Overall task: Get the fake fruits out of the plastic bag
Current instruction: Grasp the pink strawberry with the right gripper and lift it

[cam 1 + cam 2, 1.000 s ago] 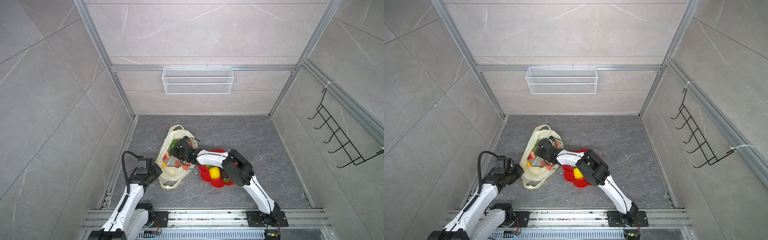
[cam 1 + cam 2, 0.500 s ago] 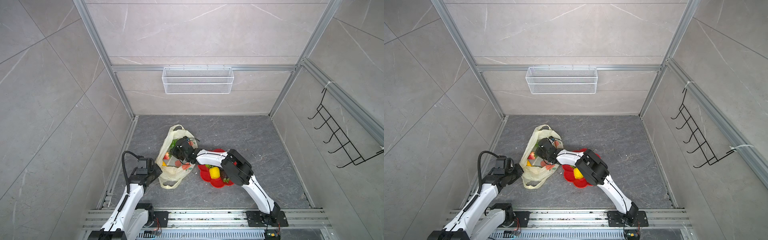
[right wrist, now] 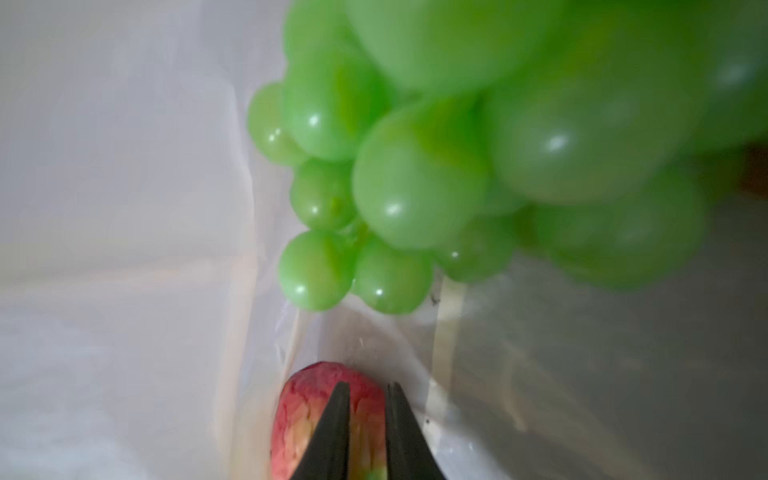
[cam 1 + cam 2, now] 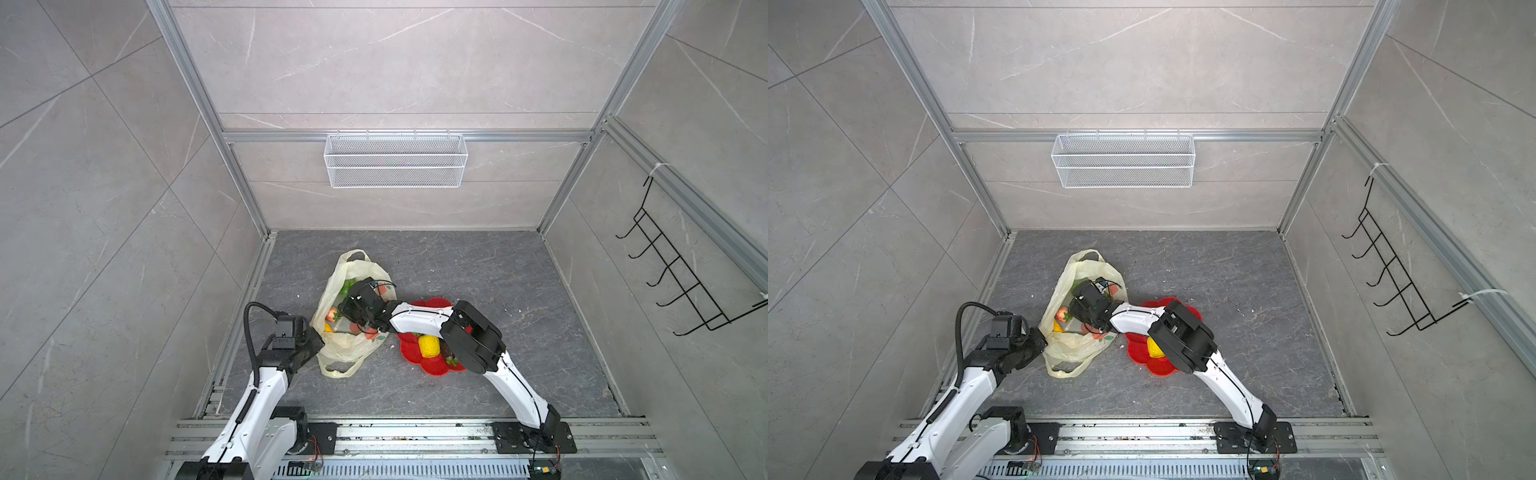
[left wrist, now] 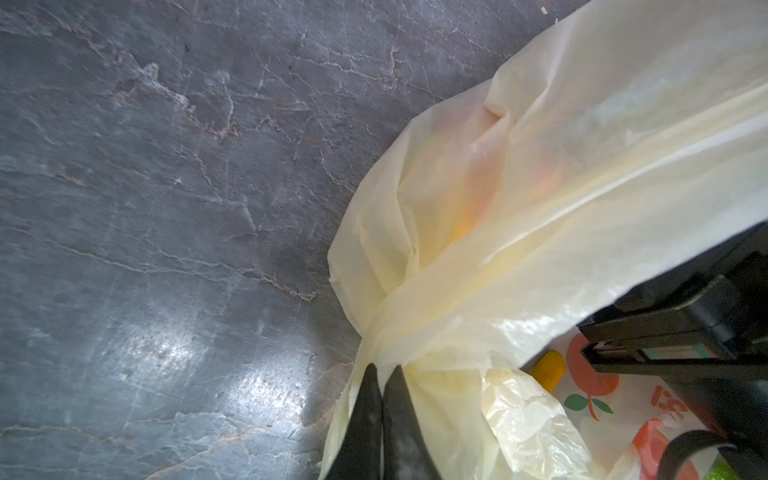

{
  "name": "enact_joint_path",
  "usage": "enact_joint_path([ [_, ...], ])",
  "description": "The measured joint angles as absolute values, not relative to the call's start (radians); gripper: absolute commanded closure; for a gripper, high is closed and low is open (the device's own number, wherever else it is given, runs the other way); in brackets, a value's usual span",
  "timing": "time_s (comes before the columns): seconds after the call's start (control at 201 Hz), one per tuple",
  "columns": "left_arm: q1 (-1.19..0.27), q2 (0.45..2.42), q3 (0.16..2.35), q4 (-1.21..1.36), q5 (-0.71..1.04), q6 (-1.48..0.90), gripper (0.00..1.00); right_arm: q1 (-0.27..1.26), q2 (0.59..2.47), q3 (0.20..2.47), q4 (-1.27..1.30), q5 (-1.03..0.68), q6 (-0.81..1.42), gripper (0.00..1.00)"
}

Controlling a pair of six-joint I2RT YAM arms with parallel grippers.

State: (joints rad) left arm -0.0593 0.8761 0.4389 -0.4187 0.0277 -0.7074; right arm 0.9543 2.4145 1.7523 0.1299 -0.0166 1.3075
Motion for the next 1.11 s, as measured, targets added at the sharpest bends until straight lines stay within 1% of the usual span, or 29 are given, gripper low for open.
enact_joint_path([
  [0.075,-0.059,0.876,0.439,-0.419,0.028,-0.707,1.0,0.956,2.415,1.752,0.125,-0.012,1.313,0.87],
  [0.105,-0.059,0.876,0.439,-0.419,0.028,-0.707,1.0,0.956,2.415,1.752,0.123,-0.01,1.314,0.87],
  [0.144,-0.059,0.876,0.439,-0.419,0.028,-0.707,1.0,0.955,2.415,1.752,0.121,-0.007,1.314,0.83],
  [0.249,-0.059,0.876,0.439,-0.419,0.028,-0.707,1.0,0.955,2.411,1.747,0.116,0.004,1.311,0.68],
  [0.304,-0.059,0.876,0.439,-0.419,0.028,-0.707,1.0,0.955,2.397,1.729,0.11,0.008,1.286,0.57],
  [0.378,-0.059,0.875,0.439,-0.421,0.025,-0.707,1.0,0.955,2.373,1.703,0.105,0.01,1.243,0.45],
  [0.483,-0.059,0.859,0.437,-0.427,0.004,-0.72,1.0,0.956,2.348,1.701,0.099,-0.001,1.15,0.35],
  [0.588,-0.059,0.849,0.435,-0.427,-0.014,-0.734,1.0,0.956,2.335,1.718,0.074,-0.008,1.05,0.3],
  [0.722,-0.059,0.886,0.435,-0.427,-0.024,-0.738,1.0,0.957,2.335,1.747,0.036,-0.024,0.973,0.3],
  [0.916,-0.059,0.888,0.435,-0.428,-0.03,-0.751,1.0,0.968,2.36,1.816,-0.003,-0.049,0.92,0.27],
  [1.11,-0.049,0.887,0.435,-0.443,-0.048,-0.764,1.0,0.996,2.432,1.921,-0.081,-0.053,0.889,0.27],
])
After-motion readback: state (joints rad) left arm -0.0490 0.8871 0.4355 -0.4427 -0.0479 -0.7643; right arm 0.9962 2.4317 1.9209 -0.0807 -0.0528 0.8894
